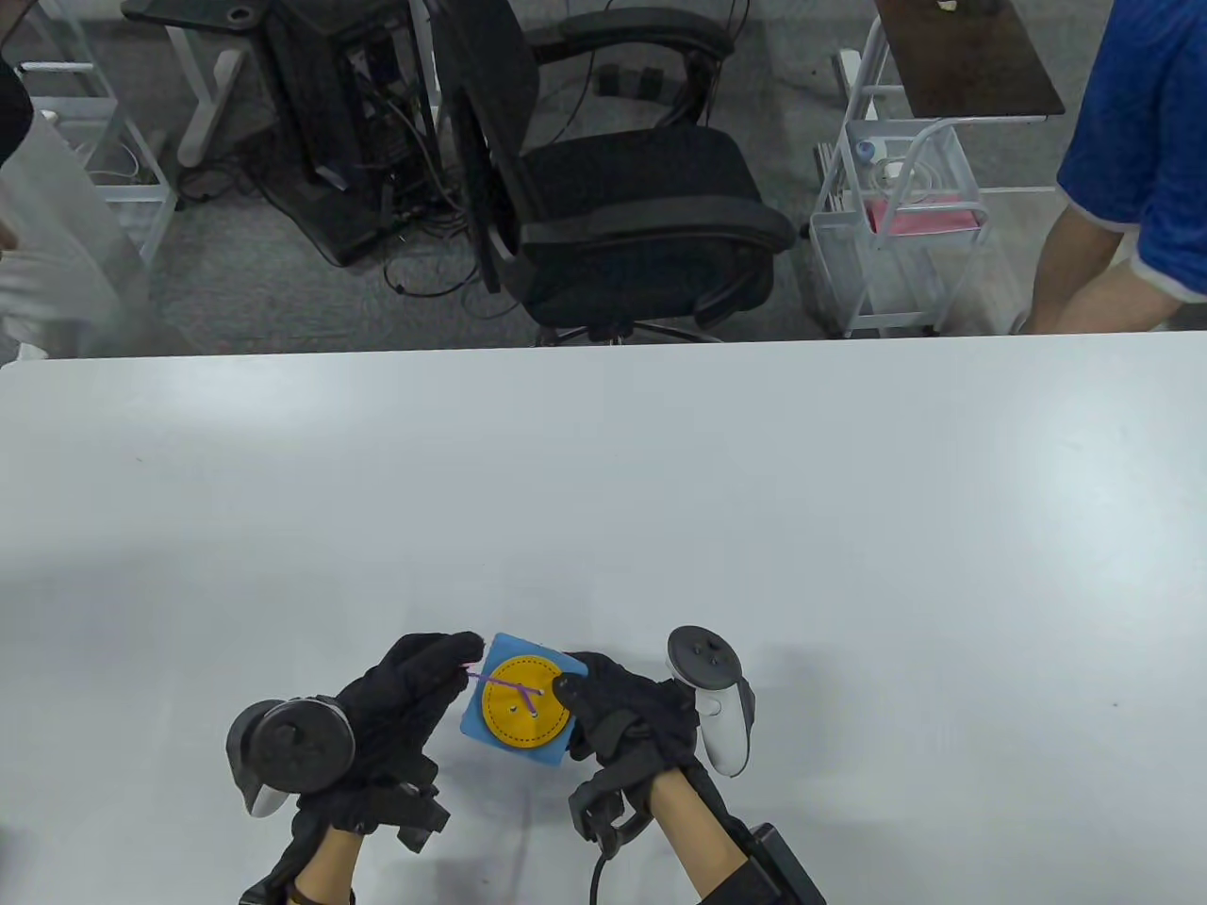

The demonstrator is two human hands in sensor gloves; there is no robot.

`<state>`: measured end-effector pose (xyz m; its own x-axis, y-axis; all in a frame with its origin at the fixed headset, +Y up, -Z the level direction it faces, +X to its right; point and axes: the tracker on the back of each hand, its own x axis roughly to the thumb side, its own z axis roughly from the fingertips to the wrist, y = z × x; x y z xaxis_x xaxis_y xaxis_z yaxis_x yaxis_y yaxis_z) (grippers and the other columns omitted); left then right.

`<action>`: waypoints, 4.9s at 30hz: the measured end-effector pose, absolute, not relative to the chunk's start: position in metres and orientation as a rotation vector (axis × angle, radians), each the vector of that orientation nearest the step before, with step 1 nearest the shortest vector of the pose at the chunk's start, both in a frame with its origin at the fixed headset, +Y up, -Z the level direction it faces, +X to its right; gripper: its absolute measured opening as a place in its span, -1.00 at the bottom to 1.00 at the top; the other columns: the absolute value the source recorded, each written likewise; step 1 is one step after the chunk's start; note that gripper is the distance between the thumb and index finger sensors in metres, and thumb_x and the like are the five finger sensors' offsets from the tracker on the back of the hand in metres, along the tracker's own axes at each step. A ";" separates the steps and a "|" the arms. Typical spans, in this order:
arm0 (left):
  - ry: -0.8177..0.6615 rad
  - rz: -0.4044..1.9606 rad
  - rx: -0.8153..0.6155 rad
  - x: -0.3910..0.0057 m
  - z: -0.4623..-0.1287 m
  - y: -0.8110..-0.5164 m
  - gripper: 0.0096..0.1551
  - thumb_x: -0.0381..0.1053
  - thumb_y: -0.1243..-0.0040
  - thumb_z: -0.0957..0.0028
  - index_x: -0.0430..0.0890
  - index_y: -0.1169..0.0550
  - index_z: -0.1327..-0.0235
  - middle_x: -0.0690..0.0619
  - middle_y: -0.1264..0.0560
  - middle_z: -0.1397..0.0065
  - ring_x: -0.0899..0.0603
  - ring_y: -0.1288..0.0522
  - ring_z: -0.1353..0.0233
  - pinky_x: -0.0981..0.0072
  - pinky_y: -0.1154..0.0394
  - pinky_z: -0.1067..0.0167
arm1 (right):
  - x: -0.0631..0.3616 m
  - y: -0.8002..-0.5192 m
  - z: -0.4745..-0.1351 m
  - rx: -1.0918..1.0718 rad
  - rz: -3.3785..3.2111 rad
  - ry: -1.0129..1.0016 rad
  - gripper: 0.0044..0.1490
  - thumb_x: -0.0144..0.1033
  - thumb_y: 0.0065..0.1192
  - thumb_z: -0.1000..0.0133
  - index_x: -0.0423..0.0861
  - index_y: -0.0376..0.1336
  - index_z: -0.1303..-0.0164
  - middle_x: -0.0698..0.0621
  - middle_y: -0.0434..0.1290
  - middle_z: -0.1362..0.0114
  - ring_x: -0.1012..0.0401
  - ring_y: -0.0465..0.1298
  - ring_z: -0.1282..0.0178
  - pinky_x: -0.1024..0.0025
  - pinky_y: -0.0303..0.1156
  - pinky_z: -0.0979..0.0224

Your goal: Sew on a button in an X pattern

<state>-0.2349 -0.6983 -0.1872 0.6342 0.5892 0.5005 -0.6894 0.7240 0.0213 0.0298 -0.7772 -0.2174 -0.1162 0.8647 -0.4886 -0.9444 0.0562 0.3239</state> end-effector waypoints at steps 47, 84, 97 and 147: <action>-0.676 -0.171 0.441 -0.173 -0.156 -0.691 -0.65 -0.23 -0.20 -0.17 0.15 -0.62 -0.13 -0.02 -0.42 -0.33 -0.18 -0.52 -0.18 0.20 -0.62 -0.05 | 0.033 -0.772 -0.220 -0.093 1.580 0.663 -0.42 -0.28 0.08 -0.24 -0.14 0.14 -0.46 -0.18 0.37 -0.25 0.05 0.52 0.00 0.06 0.39 -0.20; -0.607 0.212 0.317 -0.178 -0.169 -0.710 -0.32 -0.01 -0.23 -0.17 0.07 -0.27 -0.56 -0.14 -0.19 -0.66 -0.38 -0.29 -0.57 -0.12 -0.51 -0.29 | 0.037 -0.770 -0.222 -0.041 1.509 0.638 -0.41 -0.26 0.08 -0.25 -0.15 0.13 -0.47 -0.16 0.38 -0.24 0.08 0.54 0.02 0.09 0.42 -0.18; -0.675 0.583 0.118 -0.195 -0.180 -0.706 -0.22 0.10 -0.21 -0.20 0.05 -0.16 -0.63 -0.20 -0.09 -0.72 -0.46 -0.10 -0.64 -0.32 -0.37 -0.38 | 0.043 -0.767 -0.223 -0.041 1.454 0.622 -0.41 -0.25 0.07 -0.25 -0.15 0.12 -0.48 -0.15 0.38 -0.24 0.10 0.55 0.02 0.11 0.43 -0.18; -0.516 1.012 0.278 -0.210 -0.188 -0.726 -0.54 -0.06 -0.17 -0.24 -0.27 -0.54 -0.28 -0.08 -0.72 0.02 -0.11 -0.78 0.20 0.21 -0.74 0.23 | 0.021 -0.724 -0.228 0.113 1.427 0.651 -0.40 -0.18 0.07 -0.28 -0.20 0.15 -0.46 -0.06 0.54 -0.09 0.20 0.62 0.24 0.23 0.53 0.01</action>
<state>-0.2099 -0.7262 -0.1880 0.4251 0.7326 0.5315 -0.8604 0.5095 -0.0141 0.0209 -0.7237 -0.2284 0.0033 0.9371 -0.3489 -0.8776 0.1700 0.4483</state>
